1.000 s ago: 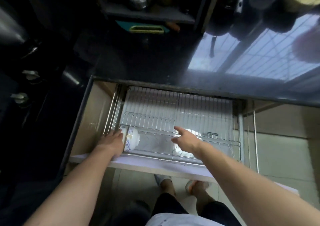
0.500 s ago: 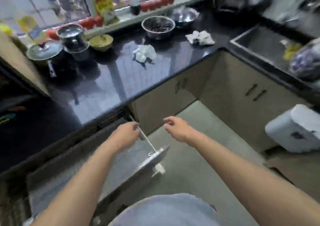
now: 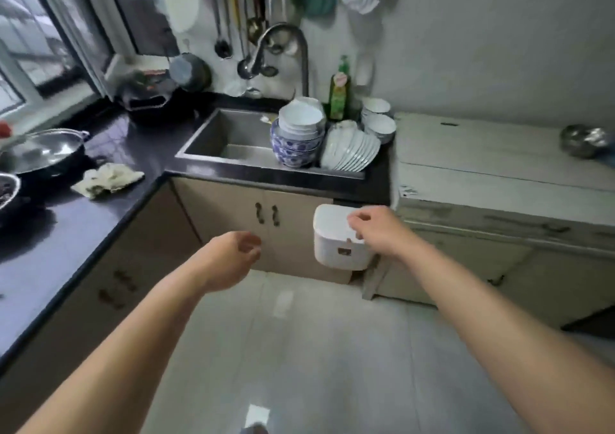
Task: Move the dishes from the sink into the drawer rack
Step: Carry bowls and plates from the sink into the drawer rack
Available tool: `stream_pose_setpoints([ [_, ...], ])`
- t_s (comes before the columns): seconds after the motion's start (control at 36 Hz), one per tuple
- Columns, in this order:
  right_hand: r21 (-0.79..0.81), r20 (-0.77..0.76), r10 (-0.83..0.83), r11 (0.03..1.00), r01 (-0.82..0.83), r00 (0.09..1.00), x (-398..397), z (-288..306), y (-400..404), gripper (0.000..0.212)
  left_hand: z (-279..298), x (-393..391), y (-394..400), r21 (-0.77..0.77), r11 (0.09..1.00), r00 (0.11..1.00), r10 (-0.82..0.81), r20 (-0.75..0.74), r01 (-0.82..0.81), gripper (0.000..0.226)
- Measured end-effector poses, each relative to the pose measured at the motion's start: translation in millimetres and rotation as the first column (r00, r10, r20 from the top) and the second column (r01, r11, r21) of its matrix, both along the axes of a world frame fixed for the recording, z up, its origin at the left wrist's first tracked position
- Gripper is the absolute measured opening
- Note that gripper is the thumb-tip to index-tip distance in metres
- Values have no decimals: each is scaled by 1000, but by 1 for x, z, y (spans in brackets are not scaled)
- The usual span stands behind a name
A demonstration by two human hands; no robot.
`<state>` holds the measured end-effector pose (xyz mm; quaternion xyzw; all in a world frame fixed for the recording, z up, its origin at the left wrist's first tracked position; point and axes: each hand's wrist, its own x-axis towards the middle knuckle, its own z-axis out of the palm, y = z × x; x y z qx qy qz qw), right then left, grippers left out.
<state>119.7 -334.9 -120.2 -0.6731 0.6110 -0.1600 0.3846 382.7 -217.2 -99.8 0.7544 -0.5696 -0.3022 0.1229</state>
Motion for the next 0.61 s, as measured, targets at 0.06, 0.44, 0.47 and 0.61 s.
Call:
stream_pose_setpoints([
  [0.06, 18, 9, -72, 997, 72, 997, -26, -2, -27, 31, -5, -19, -36, 6, 999, 999, -48, 10, 48, 32],
  [0.44, 133, 31, -163, 978, 158, 986, -76, -14, -211, 24, -20, -61, -276, -27, 991, 988, -134, -74, 132, 29],
  [0.47, 129, 40, -182, 976, 175, 983, -86, -15, -228, 23, -16, -65, -300, -44, 988, 987, -147, -69, 145, 27],
  [0.61, 200, 73, -369, 915, 349, 926, -135, -30, -288, 22, -5, -98, -386, -54, 984, 983, -173, -57, 170, 27],
])
